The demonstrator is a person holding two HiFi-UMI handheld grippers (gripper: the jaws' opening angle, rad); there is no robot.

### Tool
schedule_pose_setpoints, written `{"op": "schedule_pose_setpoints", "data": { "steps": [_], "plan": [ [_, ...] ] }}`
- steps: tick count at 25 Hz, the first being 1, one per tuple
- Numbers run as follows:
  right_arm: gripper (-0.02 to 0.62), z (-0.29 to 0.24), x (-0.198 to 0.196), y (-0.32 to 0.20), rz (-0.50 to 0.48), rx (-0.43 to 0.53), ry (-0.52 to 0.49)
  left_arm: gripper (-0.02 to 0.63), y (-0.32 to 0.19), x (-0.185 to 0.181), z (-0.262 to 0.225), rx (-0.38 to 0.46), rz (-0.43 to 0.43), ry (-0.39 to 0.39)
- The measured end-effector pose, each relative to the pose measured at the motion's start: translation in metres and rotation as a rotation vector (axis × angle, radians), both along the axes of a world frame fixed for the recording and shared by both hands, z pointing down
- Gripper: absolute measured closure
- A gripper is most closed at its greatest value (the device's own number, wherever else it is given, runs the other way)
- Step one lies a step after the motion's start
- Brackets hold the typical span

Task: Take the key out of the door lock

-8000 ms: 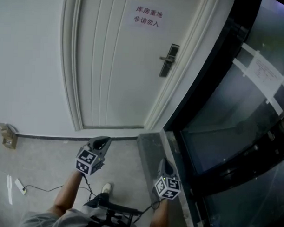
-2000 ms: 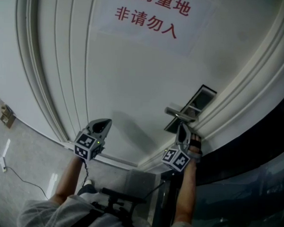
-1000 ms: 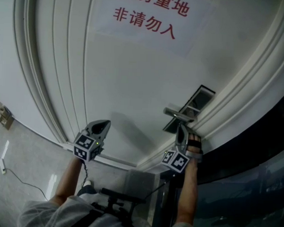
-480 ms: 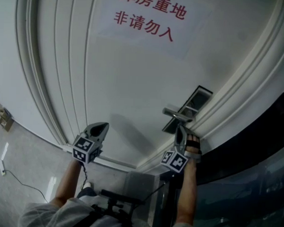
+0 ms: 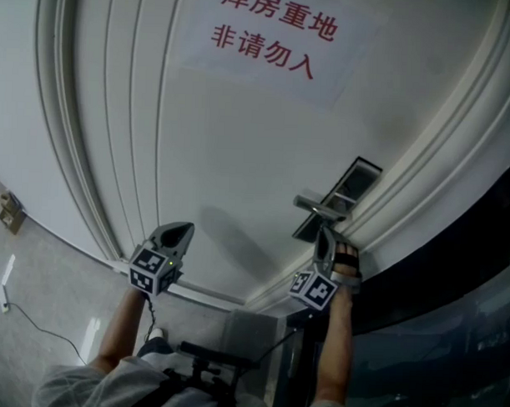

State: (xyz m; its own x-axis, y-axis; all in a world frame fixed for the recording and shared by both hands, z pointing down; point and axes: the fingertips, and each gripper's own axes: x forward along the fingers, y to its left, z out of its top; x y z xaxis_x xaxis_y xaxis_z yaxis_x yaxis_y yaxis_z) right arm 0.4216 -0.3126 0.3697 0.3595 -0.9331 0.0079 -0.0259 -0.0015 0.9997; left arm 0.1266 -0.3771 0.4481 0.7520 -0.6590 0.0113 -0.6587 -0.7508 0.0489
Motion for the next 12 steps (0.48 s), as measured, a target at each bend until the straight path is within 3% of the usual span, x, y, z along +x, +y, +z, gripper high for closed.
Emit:
{"op": "schedule_pose_setpoints", "data": {
  "steps": [12],
  "plan": [
    [0.574,-0.0005,-0.0025,0.0045,-0.002,0.007,0.002,0.598,-0.0005,0.0056,-0.0010,0.004,0.015,0.000]
  ]
}}
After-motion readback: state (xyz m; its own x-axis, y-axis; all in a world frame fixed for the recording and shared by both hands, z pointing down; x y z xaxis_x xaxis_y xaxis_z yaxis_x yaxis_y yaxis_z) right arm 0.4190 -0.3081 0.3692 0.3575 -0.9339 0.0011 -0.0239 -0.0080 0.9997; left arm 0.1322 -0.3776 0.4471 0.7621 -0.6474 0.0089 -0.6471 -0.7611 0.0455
